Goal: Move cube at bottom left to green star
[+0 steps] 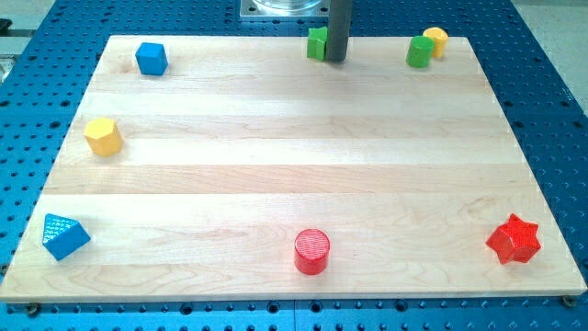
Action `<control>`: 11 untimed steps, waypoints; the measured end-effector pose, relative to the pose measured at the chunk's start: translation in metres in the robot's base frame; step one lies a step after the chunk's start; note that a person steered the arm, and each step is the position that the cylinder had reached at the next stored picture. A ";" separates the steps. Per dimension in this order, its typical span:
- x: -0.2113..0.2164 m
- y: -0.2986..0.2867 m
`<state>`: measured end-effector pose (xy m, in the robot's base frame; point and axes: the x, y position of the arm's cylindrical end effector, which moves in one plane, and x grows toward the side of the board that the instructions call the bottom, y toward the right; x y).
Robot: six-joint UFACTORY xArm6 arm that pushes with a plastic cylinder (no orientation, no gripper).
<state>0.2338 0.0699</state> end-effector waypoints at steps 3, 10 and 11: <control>0.083 -0.187; 0.015 -0.220; 0.034 -0.275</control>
